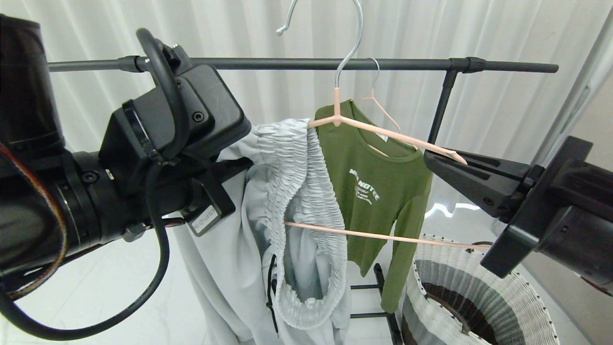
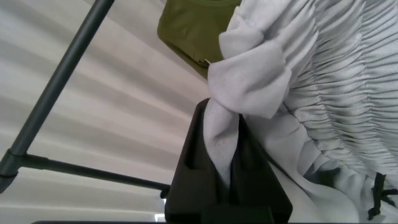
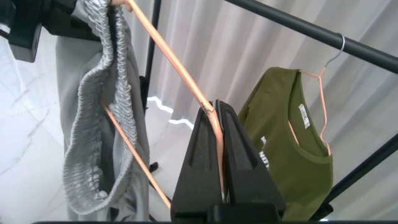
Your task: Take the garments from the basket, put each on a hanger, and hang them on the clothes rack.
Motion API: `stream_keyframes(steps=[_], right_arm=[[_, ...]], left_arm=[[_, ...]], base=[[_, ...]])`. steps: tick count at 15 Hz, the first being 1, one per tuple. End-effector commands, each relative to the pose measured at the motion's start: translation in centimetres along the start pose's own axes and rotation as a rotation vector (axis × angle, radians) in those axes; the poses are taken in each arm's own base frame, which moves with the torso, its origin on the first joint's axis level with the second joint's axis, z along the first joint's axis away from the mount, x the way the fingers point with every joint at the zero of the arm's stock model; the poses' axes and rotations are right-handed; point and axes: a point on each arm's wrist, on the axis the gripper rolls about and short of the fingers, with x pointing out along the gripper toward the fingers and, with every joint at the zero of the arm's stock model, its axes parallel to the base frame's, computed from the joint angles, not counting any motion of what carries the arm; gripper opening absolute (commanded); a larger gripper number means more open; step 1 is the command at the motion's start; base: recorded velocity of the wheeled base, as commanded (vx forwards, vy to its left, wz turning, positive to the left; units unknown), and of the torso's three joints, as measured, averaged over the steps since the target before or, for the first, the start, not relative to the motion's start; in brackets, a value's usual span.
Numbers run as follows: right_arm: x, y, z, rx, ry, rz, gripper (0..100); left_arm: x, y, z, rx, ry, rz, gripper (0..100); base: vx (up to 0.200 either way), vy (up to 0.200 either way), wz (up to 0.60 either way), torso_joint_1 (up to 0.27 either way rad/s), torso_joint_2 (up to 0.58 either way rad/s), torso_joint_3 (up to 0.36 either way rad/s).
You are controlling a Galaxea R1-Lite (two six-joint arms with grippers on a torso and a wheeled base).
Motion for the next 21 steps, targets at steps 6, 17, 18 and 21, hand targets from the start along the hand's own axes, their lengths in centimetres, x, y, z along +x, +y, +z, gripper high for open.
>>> stream_keyframes(steps=[6, 17, 18, 21], right_arm=[[-0.1, 0.1, 0.1, -0.001, -0.006, 0.007, 0], [-0.6, 0.3, -1.0, -0.009, 0.027, 0.017, 100], [-0.5, 0.4, -1.2, -0.011, 0.035, 0.021, 100], [0.0, 2.1, -1.7, 0.027, 0.06, 0.088, 100]], left_arm=[[0.2, 0.0, -0.1, -0.006, -0.007, 0.02, 0], [0.1, -1.1, -1.7, -0.02, 0.016, 0.104, 0], [0.1, -0.8, -1.6, -0.027, 0.004, 0.127, 0], [0.3, 0.0, -1.2, -0.095, -0.029, 0.212, 0]], base=[[0.0, 0.0, 0.0, 0.0, 0.0, 0.0], [0.0, 0.0, 0.0, 0.0, 0.0, 0.0], [0.0, 0.0, 0.0, 0.0, 0.0, 0.0], [0.0, 0.0, 0.0, 0.0, 0.0, 0.0]])
